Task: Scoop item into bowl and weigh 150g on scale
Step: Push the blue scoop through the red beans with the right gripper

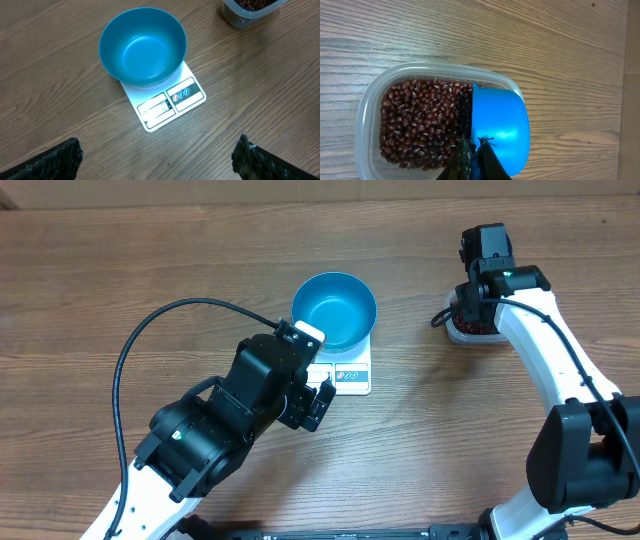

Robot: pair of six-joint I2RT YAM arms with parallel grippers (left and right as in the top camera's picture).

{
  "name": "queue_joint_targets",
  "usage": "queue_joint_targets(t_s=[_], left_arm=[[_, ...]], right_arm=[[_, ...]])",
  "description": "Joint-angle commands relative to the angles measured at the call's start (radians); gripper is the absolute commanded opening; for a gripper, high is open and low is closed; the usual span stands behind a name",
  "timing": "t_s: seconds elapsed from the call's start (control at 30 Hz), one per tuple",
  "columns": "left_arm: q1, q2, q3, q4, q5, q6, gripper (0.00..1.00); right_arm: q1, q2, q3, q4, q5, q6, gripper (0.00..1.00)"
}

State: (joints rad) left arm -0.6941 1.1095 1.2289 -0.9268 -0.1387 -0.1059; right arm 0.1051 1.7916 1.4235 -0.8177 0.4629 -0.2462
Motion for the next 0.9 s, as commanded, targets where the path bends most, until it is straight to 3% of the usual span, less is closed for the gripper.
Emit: queue_joint_targets(t_s=[0.0, 0.87], left_arm=[[0.002, 0.003, -0.012, 0.004, 0.012, -0.014, 1.0], [0.002, 0.003, -0.012, 0.003, 0.012, -0.014, 1.0]], right_arm=[[-0.008, 0.004, 0.023, -0.002, -0.03, 0.014, 0.04], [-0.008, 0.004, 0.02, -0.037, -0.226, 0.013, 0.04]])
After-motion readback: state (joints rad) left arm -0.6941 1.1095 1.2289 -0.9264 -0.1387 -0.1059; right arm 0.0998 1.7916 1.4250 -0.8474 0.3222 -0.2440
